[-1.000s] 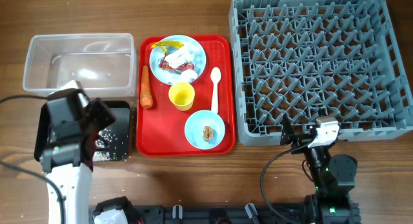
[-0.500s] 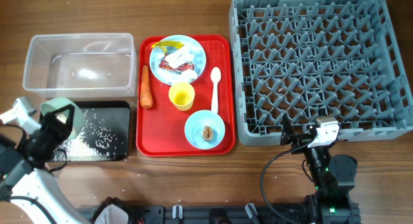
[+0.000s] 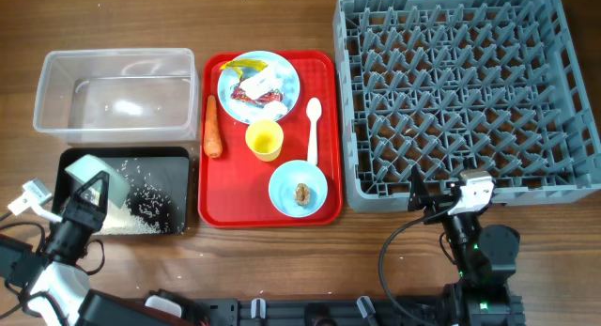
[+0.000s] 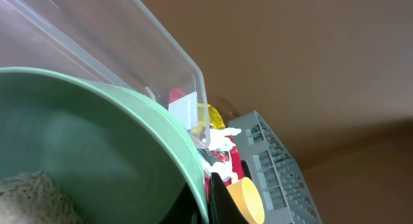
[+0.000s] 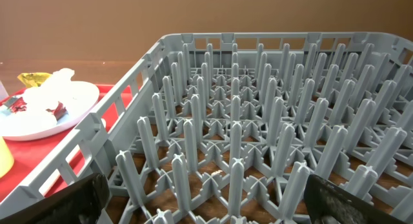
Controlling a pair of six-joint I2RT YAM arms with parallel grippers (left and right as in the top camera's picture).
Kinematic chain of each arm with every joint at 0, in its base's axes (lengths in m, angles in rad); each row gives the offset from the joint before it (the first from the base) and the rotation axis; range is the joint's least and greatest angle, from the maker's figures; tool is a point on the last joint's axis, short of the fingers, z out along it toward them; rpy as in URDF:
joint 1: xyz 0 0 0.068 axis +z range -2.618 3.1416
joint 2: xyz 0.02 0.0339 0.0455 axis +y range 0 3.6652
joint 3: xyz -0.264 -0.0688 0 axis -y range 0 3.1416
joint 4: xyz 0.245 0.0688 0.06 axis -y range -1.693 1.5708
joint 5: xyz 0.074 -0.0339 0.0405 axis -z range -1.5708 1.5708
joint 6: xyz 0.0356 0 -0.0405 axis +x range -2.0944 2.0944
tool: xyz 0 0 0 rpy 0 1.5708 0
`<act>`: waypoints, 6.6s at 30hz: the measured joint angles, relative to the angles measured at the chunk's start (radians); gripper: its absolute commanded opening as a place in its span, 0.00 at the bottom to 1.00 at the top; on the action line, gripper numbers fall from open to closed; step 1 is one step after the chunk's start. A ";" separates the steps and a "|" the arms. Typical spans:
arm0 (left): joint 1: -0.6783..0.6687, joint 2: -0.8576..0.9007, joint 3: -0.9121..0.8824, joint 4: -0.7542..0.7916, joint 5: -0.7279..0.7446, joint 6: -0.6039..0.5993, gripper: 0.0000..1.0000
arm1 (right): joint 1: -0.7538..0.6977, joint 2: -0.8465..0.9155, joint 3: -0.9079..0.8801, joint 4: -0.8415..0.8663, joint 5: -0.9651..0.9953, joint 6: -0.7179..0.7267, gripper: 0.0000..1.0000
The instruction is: Sort waste into correct bins and load items into the dishwasher rack
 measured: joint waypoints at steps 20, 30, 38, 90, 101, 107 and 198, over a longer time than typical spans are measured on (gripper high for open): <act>-0.108 0.001 -0.005 0.241 0.029 -0.191 0.04 | 0.000 0.000 0.000 0.000 0.000 0.000 1.00; -0.189 0.001 -0.007 0.317 -0.028 -0.418 0.04 | 0.000 0.000 0.000 0.000 0.000 0.000 1.00; -0.170 0.005 -0.008 0.338 0.026 -0.447 0.05 | 0.000 0.000 0.000 0.000 0.000 0.000 1.00; -0.830 -0.311 0.222 -0.301 -0.776 -0.469 0.04 | 0.000 0.000 0.000 0.000 0.000 0.000 1.00; -1.374 -0.185 0.277 -0.466 -1.197 -0.423 0.04 | 0.000 0.000 0.000 0.000 0.000 0.000 1.00; -1.541 0.014 0.277 -0.457 -1.267 -0.423 0.04 | 0.000 0.000 0.000 0.000 0.000 0.000 1.00; -1.880 0.378 0.473 -0.414 -1.366 -0.492 0.61 | 0.000 0.000 0.000 0.000 0.000 0.000 1.00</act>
